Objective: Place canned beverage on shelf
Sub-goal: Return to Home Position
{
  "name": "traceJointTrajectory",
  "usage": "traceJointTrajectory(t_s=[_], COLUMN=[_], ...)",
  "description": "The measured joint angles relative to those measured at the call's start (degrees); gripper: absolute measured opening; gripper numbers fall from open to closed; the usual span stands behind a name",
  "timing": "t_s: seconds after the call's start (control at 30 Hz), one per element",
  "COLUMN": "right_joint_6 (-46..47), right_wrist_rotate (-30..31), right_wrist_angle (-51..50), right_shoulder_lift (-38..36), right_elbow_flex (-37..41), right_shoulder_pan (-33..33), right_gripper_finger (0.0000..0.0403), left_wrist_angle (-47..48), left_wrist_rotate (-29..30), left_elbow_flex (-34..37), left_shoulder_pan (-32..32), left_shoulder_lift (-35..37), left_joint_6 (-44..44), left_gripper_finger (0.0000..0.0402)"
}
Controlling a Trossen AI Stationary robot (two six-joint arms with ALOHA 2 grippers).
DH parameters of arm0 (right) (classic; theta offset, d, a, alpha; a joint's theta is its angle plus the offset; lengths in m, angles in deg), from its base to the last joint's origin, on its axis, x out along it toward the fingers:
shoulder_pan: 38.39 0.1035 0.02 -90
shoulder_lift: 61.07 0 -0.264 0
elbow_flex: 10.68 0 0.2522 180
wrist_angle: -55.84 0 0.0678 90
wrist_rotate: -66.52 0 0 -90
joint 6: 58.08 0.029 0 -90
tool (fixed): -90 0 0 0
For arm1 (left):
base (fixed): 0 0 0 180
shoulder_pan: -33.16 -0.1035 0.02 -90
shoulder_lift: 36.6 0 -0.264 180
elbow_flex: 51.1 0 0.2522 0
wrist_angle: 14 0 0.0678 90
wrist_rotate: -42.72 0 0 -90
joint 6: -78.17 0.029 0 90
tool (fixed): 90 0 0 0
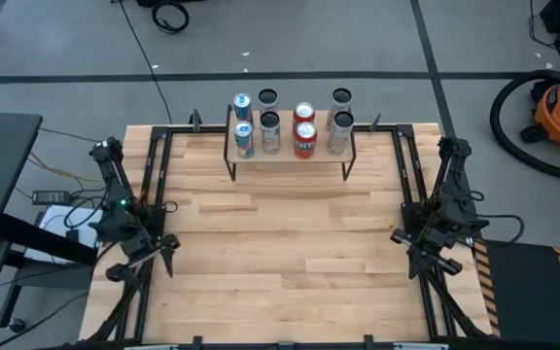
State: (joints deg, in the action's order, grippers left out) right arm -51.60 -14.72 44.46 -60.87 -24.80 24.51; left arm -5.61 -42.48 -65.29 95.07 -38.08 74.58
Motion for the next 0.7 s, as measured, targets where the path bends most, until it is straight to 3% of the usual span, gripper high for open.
traceJointTrajectory(t_s=[0.7], right_joint_6=[-0.11], right_wrist_rotate=[0.04], right_wrist_angle=[1.0], right_shoulder_lift=[0.0], right_elbow_flex=[-0.02], right_shoulder_pan=[0.0], right_gripper_finger=[0.0019], left_wrist_angle=[0.88], left_wrist_rotate=[1.81], left_elbow_flex=[0.02], left_shoulder_pan=[-0.02], left_shoulder_lift=[0.0], left_joint_6=[-0.26], left_gripper_finger=[0.0378])
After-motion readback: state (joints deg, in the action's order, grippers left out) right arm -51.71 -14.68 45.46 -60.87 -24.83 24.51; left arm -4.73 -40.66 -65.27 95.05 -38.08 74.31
